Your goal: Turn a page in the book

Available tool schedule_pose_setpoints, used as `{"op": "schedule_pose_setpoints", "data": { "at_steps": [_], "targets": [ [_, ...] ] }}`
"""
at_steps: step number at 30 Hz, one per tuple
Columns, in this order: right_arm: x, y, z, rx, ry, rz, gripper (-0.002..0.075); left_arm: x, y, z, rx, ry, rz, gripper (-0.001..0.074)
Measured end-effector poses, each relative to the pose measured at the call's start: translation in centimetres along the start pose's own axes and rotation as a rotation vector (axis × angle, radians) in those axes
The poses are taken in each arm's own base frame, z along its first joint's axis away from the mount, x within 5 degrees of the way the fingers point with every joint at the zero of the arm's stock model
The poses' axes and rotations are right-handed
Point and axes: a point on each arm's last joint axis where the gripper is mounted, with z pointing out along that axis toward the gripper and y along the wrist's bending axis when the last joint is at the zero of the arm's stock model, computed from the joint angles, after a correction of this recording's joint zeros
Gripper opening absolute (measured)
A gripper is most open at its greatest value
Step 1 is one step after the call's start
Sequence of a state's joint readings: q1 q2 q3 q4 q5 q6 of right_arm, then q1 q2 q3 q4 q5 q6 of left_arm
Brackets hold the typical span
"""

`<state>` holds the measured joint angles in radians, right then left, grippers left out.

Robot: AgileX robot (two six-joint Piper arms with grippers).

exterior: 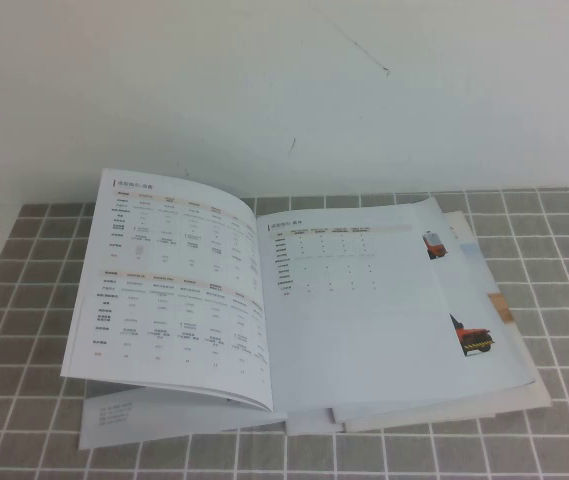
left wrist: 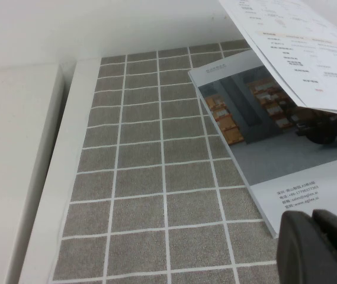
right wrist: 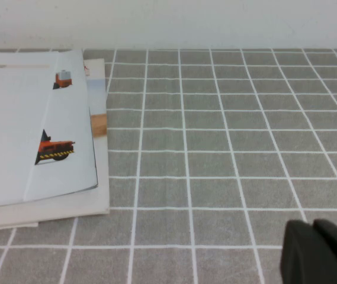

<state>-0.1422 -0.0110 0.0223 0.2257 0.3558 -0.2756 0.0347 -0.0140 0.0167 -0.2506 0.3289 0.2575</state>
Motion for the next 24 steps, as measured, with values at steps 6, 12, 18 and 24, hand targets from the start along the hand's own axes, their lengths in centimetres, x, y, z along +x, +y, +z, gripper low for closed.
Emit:
{"op": "schedule_pose_setpoints", "data": {
  "at_steps": [6, 12, 18, 24],
  "targets": [
    [-0.01, 0.04, 0.00, -0.005, -0.001, 0.011, -0.0001, 0.00, 0.00, 0.00, 0.000, 0.000, 0.005, -0.0004],
    [-0.02, 0.07, 0.00, -0.008, -0.002, 0.017, -0.0001, 0.00, 0.00, 0.00, 0.000, 0.000, 0.017, -0.0004],
    [-0.03, 0.09, 0.00, -0.010, -0.003, 0.022, -0.0001, 0.00, 0.00, 0.00, 0.000, 0.000, 0.017, -0.0004],
    [-0.04, 0.12, 0.00, -0.013, -0.004, 0.031, -0.0001, 0.00, 0.00, 0.00, 0.000, 0.000, 0.017, -0.0004]
  ]
}}
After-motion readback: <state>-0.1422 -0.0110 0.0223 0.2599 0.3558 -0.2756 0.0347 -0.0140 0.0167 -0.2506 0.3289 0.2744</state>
